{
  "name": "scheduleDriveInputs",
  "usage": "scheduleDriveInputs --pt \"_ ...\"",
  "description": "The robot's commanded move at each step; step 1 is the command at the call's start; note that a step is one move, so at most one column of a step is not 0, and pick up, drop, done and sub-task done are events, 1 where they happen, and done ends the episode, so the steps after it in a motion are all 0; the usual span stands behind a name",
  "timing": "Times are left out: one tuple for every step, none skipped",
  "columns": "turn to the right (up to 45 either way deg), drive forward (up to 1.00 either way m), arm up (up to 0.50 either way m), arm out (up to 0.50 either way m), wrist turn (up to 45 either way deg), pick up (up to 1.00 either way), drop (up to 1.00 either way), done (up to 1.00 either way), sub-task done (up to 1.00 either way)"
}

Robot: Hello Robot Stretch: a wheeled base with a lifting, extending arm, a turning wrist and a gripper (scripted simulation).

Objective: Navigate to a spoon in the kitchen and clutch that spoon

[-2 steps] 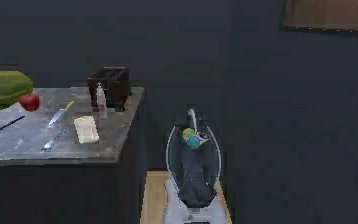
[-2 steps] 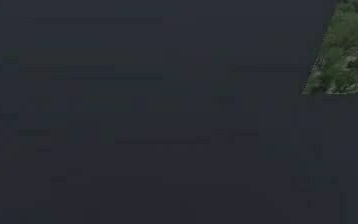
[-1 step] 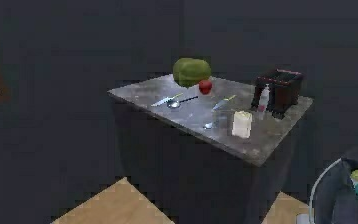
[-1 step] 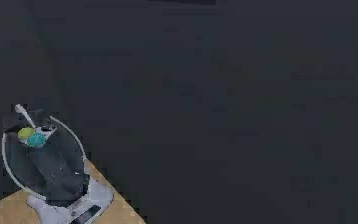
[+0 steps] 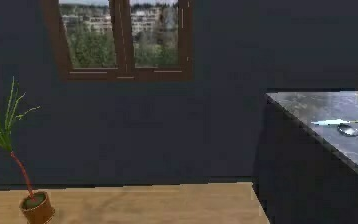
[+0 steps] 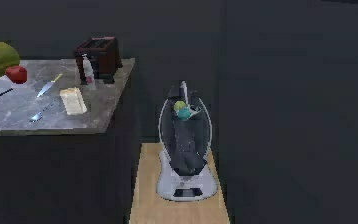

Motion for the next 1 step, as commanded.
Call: scheduleDriveInputs --pt "-30.0 0.00 0.00 0.00 0.0 0.00 0.00 0.00 0.00"
